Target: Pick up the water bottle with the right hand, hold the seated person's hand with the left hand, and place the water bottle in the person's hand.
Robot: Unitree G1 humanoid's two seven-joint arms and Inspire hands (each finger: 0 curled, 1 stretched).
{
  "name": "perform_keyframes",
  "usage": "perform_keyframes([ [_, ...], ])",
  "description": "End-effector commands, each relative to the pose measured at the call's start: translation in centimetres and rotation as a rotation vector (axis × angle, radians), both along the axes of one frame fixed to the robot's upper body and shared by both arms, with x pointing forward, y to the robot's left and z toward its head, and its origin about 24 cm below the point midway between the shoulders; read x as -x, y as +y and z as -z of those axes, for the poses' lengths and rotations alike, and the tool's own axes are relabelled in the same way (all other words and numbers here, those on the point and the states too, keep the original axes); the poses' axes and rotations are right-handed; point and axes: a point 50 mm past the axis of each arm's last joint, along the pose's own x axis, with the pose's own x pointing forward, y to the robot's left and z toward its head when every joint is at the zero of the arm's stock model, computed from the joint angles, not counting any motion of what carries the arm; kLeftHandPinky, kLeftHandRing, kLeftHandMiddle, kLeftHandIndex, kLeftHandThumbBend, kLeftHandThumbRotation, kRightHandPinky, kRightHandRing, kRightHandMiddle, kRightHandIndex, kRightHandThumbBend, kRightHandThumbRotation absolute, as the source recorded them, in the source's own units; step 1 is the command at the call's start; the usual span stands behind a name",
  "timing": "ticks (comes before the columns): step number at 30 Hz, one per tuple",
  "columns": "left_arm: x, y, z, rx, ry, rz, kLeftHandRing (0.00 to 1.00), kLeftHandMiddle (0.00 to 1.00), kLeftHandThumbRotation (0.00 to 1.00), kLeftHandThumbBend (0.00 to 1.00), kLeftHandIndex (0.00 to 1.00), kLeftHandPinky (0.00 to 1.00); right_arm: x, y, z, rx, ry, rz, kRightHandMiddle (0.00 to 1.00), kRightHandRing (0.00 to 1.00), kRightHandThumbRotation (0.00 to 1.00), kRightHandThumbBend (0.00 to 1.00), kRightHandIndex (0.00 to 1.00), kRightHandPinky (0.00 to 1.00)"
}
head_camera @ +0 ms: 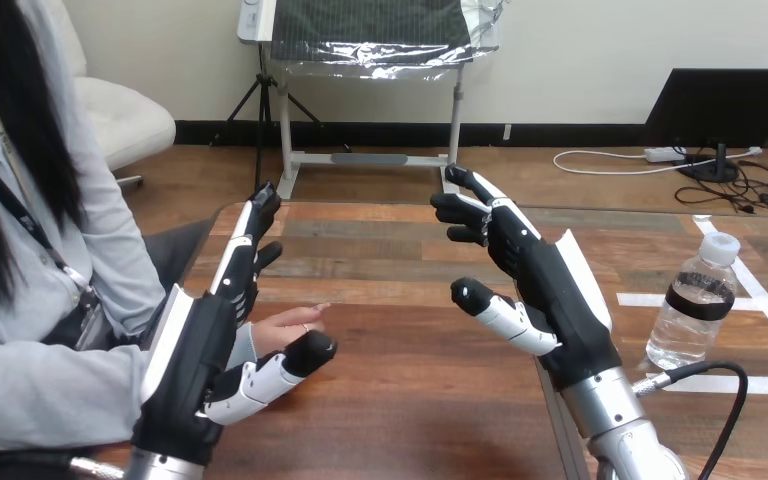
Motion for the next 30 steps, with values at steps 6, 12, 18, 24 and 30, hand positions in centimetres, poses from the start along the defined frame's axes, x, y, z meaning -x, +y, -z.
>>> perform_keyframes([
  [6, -0.8, -0.53, -1.72, 0.012, -0.101, 0.004, 1.0, 1.0, 0.76, 1.0, 1.0, 0.94, -1.14, 0.04, -2.18, 0.006, -0.104, -0.02, 0.85, 0.83, 0.79, 1.0, 0.91, 0.79],
  [12, -0.87, -0.63, -1.72, 0.018, -0.104, 0.002, 1.0, 1.0, 0.77, 1.0, 1.0, 0.94, -1.14, -0.11, -2.18, 0.012, -0.104, -0.024, 0.85, 0.83, 0.79, 1.0, 0.92, 0.78],
  [18, -0.89, -0.77, -1.79, 0.027, -0.11, -0.001, 1.0, 1.0, 0.77, 1.0, 1.0, 0.94, -1.15, -0.22, -2.28, 0.015, -0.109, -0.027, 0.85, 0.83, 0.79, 1.0, 0.92, 0.78],
  [24, -0.91, -0.85, -1.86, 0.027, -0.115, 0.0, 1.0, 1.0, 0.77, 1.0, 1.0, 0.94, -1.15, -0.33, -2.4, 0.017, -0.114, -0.037, 0.85, 0.83, 0.79, 1.0, 0.92, 0.78],
  [30, -0.91, -0.86, -1.88, 0.026, -0.112, 0.002, 1.0, 1.0, 0.77, 1.0, 1.0, 0.94, -1.15, -0.41, -2.5, 0.02, -0.12, -0.041, 0.86, 0.84, 0.78, 1.0, 0.92, 0.78],
])
